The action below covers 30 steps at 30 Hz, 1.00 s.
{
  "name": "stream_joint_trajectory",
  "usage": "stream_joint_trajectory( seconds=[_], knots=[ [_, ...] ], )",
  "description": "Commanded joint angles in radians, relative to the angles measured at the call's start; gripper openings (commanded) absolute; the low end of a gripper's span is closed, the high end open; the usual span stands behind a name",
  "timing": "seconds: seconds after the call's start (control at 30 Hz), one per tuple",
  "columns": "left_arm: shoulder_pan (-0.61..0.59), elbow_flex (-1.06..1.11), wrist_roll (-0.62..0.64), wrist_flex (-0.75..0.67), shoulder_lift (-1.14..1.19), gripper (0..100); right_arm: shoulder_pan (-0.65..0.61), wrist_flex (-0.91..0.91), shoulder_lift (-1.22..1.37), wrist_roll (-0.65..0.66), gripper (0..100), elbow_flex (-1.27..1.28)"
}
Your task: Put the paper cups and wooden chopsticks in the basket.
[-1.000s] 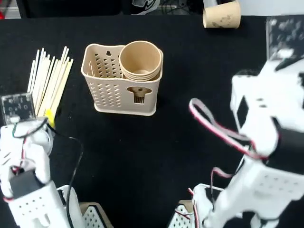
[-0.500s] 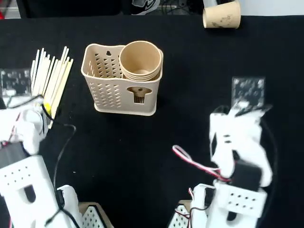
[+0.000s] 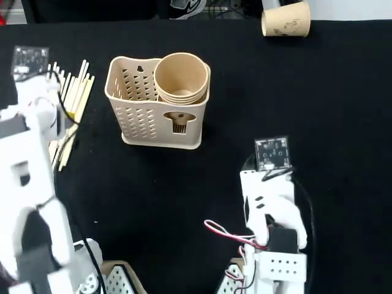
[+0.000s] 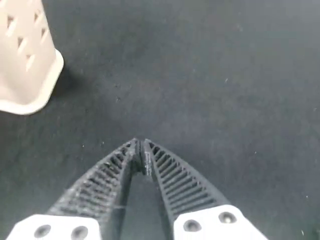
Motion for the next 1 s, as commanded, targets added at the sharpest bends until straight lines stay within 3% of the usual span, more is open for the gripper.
stream_joint_trajectory(
  seconds=[0.0,0.2,0.73,0.97],
  knots=[
    [0.001,-0.237,0.02,-0.006,0.249,27,-0.002,0.041,-0.094,0.008,1.5,0.004],
    [0.01,-0.522,0.02,0.032,0.582,27,0.012,0.075,-0.114,0.008,1.5,0.002],
    [0.025,-1.633,0.055,0.404,1.459,27,0.012,0.078,-0.11,0.009,1.5,0.002],
    [0.027,-2.006,0.04,0.559,1.74,27,0.012,0.078,-0.11,0.009,1.5,0.002]
  ],
)
